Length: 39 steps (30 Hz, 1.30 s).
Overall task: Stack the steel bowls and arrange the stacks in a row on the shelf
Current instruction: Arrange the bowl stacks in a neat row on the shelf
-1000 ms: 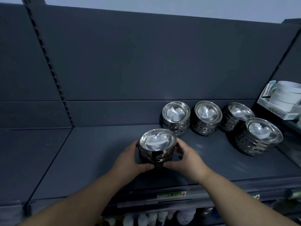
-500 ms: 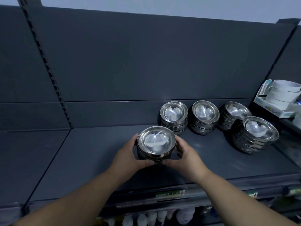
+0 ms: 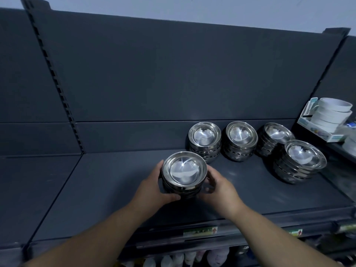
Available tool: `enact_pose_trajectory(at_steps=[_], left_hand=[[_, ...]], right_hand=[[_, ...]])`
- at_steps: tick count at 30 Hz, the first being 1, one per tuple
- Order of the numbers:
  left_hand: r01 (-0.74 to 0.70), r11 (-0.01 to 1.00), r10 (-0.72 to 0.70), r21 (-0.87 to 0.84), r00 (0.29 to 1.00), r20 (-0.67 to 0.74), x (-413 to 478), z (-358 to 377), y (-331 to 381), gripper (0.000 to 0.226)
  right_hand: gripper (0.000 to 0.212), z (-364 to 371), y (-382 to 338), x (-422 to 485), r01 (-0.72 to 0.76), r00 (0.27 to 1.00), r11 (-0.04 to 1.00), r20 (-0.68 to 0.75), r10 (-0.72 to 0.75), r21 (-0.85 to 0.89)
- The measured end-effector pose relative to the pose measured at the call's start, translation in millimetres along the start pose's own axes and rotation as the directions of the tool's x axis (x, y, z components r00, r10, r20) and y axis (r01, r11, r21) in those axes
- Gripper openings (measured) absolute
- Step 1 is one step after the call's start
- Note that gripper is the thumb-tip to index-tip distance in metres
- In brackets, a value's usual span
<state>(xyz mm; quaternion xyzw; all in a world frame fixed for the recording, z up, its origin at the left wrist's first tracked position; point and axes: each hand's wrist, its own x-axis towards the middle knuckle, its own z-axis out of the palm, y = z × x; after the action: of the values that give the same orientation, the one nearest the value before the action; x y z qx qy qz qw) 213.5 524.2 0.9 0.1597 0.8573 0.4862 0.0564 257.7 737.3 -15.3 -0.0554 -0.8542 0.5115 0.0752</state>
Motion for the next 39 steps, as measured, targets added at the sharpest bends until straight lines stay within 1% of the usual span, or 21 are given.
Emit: enact_pose_trajectory(at_steps=[2,5,9,13,17,20,24,31,35,37,39], left_hand=[[-0.011,1.000,0.011,0.019,1.000,0.002,-0.5,-0.4,3.9,0.111],[-0.013,0.999,0.012,0.042,1.000,0.019,0.2,-4.1,8.5,0.111],[0.027,0.999,-0.029,0.038,0.998,0.053,4.4,-10.7,10.3,0.114],[0.053,0.998,-0.057,0.040,0.994,0.089,5.9,-11.7,9.6,0.119],[0.033,0.998,-0.037,0.050,0.995,0.094,3.1,-13.1,13.7,0.123],[0.007,0.999,-0.010,0.050,0.998,0.069,2.7,-12.9,16.3,0.118],[-0.012,0.999,0.011,0.041,0.999,0.035,0.9,-11.4,18.2,0.111],[-0.034,0.999,0.034,0.013,0.999,-0.014,0.4,-10.5,19.2,0.108],[-0.047,0.998,0.047,-0.029,0.999,-0.016,-1.1,-9.1,22.3,0.099],[-0.050,0.999,0.049,-0.015,0.999,-0.017,-2.9,-6.8,20.6,0.087],[-0.046,0.999,0.046,0.007,0.999,-0.017,-5.8,-3.6,17.5,0.081]], right_hand=[[0.075,2.0,-0.1,-1.6,-0.002,0.999,1.000,-0.034,0.002,0.013],[0.076,2.9,-2.4,-3.9,0.002,0.998,1.000,-0.062,0.000,0.029],[0.079,3.1,-1.7,-4.4,-0.008,0.999,1.000,-0.038,0.009,0.027],[0.075,-0.3,-8.3,-7.1,-0.020,1.000,1.000,-0.007,0.020,-0.008],[0.086,-0.8,-14.5,-10.0,-0.018,1.000,1.000,-0.009,0.018,-0.010],[0.092,-0.9,-15.9,-10.7,-0.013,1.000,1.000,-0.014,0.013,0.021],[0.090,-0.4,-17.3,-11.0,0.003,1.000,0.997,-0.011,-0.002,0.072],[0.087,-4.2,-23.5,-8.5,0.038,0.999,0.986,0.006,-0.040,0.159],[0.091,-7.5,-21.9,-2.2,0.042,0.999,0.986,-0.004,-0.042,0.164],[0.092,-8.8,-20.0,-0.6,0.053,0.999,0.989,-0.003,-0.053,0.141],[0.093,-8.7,-16.6,-1.3,0.056,0.998,0.991,0.001,-0.057,0.124]])
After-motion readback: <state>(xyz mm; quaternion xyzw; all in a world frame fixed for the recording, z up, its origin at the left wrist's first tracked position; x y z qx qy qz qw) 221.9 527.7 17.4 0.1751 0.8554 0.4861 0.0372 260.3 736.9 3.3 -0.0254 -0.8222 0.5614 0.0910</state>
